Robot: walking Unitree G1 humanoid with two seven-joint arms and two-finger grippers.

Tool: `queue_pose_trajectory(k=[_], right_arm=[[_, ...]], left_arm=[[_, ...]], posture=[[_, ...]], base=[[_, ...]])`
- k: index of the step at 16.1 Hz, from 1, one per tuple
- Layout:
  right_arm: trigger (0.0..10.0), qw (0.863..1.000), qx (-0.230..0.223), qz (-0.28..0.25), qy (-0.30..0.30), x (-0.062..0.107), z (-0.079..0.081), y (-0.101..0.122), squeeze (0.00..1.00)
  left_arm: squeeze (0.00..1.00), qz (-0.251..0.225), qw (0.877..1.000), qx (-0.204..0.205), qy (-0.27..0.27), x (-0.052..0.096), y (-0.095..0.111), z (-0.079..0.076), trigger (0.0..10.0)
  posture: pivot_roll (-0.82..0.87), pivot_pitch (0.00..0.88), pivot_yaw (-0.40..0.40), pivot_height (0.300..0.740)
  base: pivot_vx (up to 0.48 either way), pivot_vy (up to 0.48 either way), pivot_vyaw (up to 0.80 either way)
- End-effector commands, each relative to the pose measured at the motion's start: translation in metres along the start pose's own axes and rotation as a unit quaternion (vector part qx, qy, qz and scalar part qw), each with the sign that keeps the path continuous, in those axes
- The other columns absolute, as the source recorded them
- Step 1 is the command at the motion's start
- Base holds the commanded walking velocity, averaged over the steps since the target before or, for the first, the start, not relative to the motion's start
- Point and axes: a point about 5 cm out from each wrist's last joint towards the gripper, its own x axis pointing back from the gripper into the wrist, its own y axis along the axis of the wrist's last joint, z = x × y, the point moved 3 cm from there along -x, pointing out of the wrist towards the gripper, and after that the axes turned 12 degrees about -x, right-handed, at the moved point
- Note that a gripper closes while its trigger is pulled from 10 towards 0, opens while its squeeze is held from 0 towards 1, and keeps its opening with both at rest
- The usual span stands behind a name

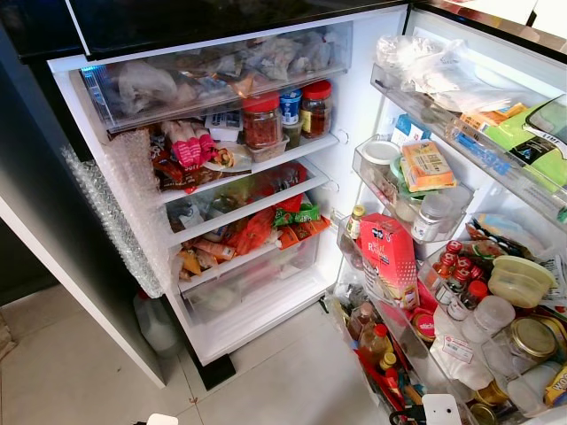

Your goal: Restocking fridge

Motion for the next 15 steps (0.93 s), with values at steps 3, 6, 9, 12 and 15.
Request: queue_pose_trajectory(k=[3, 6, 9, 12, 15], right_arm=[[10.0, 1.0, 0.008, 0.002, -0.008, 0.0007, -0.003, -0.0022, 0.0], [10.0, 1.0, 0.007, 0.006, -0.012, 0.0007, -0.0032, -0.0034, 0.0], [10.0, 1.0, 0.004, 0.009, -0.015, 0.0006, -0.003, -0.004, 0.0], [10.0, 1.0, -0.003, 0.015, -0.016, 0.0007, -0.0025, -0.0055, 0.0], [10.0, 1.0, -0.006, 0.019, -0.015, 0.0007, -0.0017, -0.0067, 0.0]], left_arm=[[0.0, 0.005, 1.0, 0.006, -0.002, 0.0005, -0.0037, 0.0014, 10.0], [0.0, 0.005, 1.0, 0.005, -0.002, 0.0005, -0.0037, 0.0017, 10.0], [0.0, 0.005, 1.0, 0.002, -0.002, 0.0005, -0.0035, 0.0022, 10.0], [0.0, 0.005, 1.0, 0.001, -0.002, 0.0005, -0.0034, 0.0027, 10.0], [0.0, 0.006, 1.0, -0.001, -0.003, 0.0006, -0.0037, 0.0033, 10.0]], posture=[[-0.01, 0.0, -0.011, 0.74], [-0.01, 0.0, -0.008, 0.74], [-0.01, 0.0, -0.003, 0.74], [-0.01, 0.0, -0.001, 0.74], [-0.01, 0.0, 0.003, 0.74]], base=[[0.0, 0.0, 0.0], [0.0, 0.0, 0.0], [0.0, 0.0, 0.0], [0.0, 0.0, 0.0], [0.0, 0.0, 0.0]])
